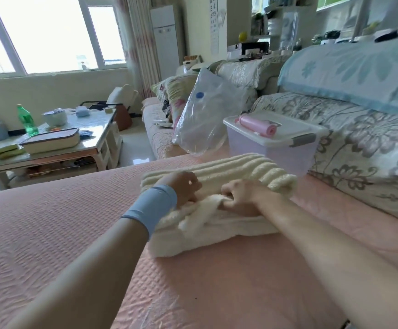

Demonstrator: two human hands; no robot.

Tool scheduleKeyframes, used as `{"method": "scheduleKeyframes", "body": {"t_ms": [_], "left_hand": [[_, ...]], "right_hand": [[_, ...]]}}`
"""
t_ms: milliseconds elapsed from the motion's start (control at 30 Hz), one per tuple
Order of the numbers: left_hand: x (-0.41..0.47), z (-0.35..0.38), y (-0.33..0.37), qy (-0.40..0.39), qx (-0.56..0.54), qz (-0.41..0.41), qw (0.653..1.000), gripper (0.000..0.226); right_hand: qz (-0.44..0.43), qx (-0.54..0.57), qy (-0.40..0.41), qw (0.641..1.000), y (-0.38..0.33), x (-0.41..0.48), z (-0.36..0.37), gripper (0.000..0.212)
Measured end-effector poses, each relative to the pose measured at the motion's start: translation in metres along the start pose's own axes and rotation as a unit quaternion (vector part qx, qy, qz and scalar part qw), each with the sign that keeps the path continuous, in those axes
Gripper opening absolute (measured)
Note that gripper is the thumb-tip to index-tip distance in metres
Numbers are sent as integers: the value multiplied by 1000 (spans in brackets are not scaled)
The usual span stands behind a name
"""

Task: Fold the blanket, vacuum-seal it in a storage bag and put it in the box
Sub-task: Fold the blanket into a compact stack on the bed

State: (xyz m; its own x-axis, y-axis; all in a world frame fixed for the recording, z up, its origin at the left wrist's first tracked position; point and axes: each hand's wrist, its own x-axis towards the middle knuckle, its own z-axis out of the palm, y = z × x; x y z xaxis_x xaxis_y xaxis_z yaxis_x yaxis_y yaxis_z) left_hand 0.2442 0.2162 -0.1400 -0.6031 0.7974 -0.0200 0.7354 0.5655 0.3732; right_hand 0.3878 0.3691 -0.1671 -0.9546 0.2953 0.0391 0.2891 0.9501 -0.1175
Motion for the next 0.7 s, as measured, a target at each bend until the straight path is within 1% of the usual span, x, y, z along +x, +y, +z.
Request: {"method": "scheduleKeyframes", "body": {"t_ms": [33,67,100,133,167,200,233,267,300,333,367,400,467,567,633,700], "left_hand": [[5,-5,-1,31,19,-6,999,25],[10,-7,-3,78,64,3,995,30],[14,-5,-7,116,118,19,986,44],[17,0,-12,125,161,26,979,61],[18,5,-19,112,180,14,977,76],[19,11,-25,86,181,-12,980,85],[20,19,-33,59,171,-35,983,89],[21,27,-40,39,162,-48,985,91],[22,34,-47,34,155,-52,986,92],[22,39,-52,42,147,-60,986,94],[20,43,-56,57,136,-76,986,97],[18,46,-59,70,127,-101,984,101],[11,52,-61,76,112,-141,981,106],[3,55,-61,66,99,-138,983,102],[3,43,-62,39,101,-128,986,94],[3,28,-65,11,117,-118,986,87]], "right_hand": [[4,27,-8,1000,-1,6,-10,39],[14,66,-30,997,-1,13,-20,39],[29,137,-60,988,0,20,-28,39],[50,240,-93,965,2,28,-36,38],[85,335,-118,931,5,35,-42,37],[112,378,-113,912,9,41,-48,39],[123,364,-70,921,14,47,-51,42],[121,270,-5,955,21,53,-52,44],[120,139,53,982,28,58,-46,49],[125,34,71,989,35,60,-36,57],[138,-8,41,989,42,58,-21,67],[164,-6,-6,986,48,55,-3,75],[200,67,-72,975,57,42,34,82],[204,86,-70,973,65,32,52,85],[213,84,-92,969,60,30,40,84],[231,56,-118,964,53,31,27,85]]}}
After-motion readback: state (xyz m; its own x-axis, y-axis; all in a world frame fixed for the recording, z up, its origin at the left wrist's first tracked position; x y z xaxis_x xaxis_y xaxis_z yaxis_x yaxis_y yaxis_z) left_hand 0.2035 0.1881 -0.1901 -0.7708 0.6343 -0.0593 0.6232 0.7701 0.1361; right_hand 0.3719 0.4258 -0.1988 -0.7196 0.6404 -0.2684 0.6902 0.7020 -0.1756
